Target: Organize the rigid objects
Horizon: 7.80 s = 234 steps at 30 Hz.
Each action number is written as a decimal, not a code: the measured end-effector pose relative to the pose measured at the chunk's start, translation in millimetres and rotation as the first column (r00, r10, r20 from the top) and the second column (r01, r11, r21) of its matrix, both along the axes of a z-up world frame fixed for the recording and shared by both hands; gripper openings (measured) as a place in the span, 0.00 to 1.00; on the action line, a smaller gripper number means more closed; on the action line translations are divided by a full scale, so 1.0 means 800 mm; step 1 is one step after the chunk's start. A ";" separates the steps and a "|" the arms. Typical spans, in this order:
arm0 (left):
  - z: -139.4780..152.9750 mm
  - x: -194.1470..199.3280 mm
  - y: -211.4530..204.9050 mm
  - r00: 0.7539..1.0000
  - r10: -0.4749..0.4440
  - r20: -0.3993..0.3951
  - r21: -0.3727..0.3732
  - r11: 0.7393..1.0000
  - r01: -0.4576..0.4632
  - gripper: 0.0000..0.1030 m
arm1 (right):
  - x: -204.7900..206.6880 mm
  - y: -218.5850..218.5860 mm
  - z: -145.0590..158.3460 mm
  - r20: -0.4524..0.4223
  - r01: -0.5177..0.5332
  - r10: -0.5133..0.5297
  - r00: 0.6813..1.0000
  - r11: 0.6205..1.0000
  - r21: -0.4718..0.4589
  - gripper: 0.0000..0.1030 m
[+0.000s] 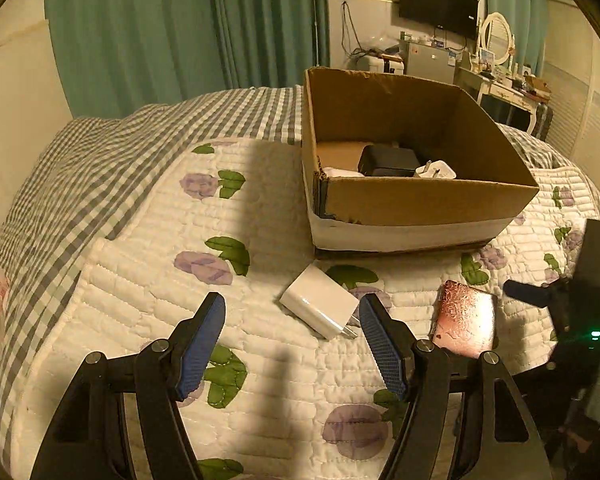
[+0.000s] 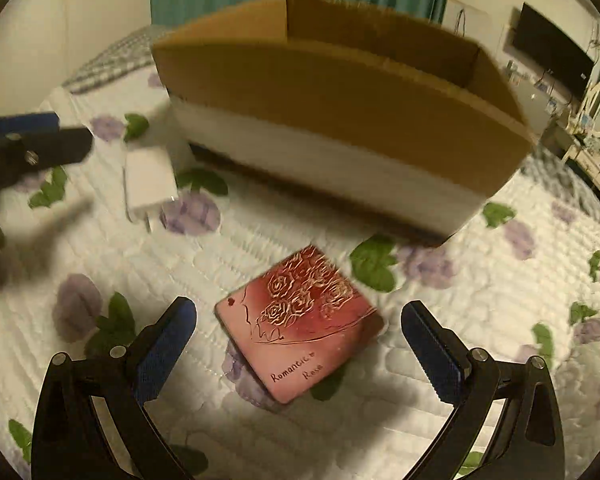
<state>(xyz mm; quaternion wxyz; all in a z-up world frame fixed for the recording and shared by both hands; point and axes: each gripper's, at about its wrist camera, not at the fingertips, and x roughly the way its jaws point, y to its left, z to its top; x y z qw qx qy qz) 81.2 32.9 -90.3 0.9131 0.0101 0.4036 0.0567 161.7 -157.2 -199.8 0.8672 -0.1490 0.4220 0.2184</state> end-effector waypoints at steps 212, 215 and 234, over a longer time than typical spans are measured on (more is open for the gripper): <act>0.129 -0.058 -0.042 0.854 -0.011 0.521 0.020 1.000 0.001 0.75 | -0.101 -0.084 0.231 0.534 0.197 -0.361 0.764 0.920 0.339 1.00; 0.129 -0.057 -0.043 0.855 -0.012 0.518 0.018 1.000 0.003 0.75 | -0.102 -0.084 0.231 0.534 0.197 -0.360 0.765 0.920 0.339 1.00; 0.128 -0.057 -0.044 0.859 -0.013 0.512 0.016 1.000 0.005 0.75 | -0.102 -0.084 0.230 0.530 0.198 -0.356 0.769 0.922 0.333 1.00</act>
